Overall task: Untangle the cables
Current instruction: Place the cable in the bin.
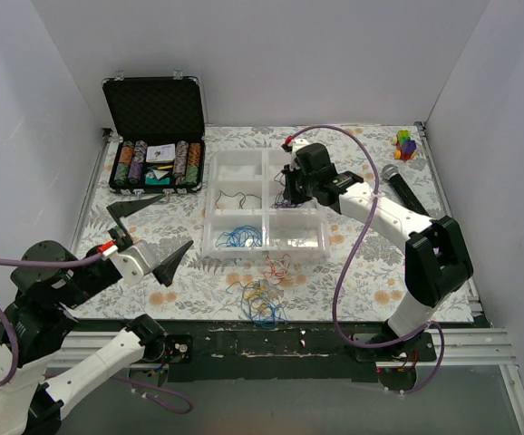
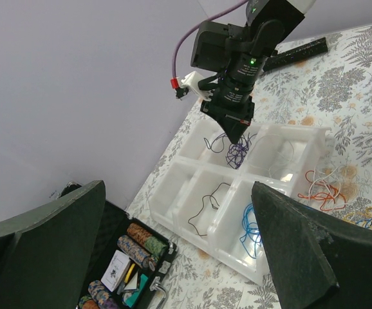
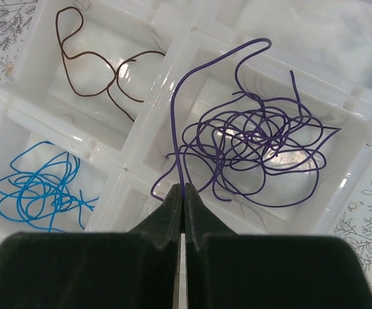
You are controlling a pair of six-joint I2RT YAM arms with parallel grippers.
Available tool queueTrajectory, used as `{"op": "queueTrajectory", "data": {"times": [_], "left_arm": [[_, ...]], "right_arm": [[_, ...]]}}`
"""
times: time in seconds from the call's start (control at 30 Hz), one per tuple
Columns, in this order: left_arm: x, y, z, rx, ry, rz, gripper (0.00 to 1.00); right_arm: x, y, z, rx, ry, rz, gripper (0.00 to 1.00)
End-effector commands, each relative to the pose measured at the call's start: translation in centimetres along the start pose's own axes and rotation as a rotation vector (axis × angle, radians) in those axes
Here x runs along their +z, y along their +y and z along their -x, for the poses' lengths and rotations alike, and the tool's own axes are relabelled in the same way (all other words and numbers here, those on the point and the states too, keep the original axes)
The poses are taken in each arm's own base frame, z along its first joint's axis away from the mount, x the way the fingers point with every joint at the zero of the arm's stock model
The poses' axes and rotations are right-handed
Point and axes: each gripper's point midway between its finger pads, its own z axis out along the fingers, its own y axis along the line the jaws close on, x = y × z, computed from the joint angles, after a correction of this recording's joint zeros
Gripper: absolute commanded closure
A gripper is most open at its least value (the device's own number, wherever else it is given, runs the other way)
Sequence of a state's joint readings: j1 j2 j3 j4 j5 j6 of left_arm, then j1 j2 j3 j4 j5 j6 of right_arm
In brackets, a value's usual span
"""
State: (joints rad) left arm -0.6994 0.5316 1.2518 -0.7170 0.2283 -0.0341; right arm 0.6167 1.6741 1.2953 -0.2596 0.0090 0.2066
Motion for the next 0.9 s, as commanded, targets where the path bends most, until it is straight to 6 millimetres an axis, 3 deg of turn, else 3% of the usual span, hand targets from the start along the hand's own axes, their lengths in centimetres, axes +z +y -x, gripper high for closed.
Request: {"op": "queueTrajectory", "data": {"times": [0.0, 0.23, 0.43, 0.7, 0.87], "left_arm": [[-0.7, 0.3, 1.0, 0.001, -0.031, 0.013, 0.02], [-0.7, 0.5, 1.2, 0.002, -0.037, 0.017, 0.02], [-0.6, 0.3, 1.0, 0.000, -0.031, 0.010, 0.02], [-0.4, 0.4, 1.1, -0.001, -0.036, 0.011, 0.02], [-0.6, 0.2, 1.0, -0.001, -0.031, 0.007, 0.02]], "right_arm": [[-0.6, -0.2, 1.7, 0.059, -0.035, -0.025, 0.99], [2.3, -2.2, 0.8, 0.129, 0.117, -0.083, 0.99], [3.7, -3.3, 0.1, 0.128, 0.139, -0.099, 0.99], [5.2, -4.6, -2.8, 0.131, 0.212, -0.121, 0.99], [5.0, -4.8, -2.7, 0.119, 0.216, -0.127, 0.76]]}}
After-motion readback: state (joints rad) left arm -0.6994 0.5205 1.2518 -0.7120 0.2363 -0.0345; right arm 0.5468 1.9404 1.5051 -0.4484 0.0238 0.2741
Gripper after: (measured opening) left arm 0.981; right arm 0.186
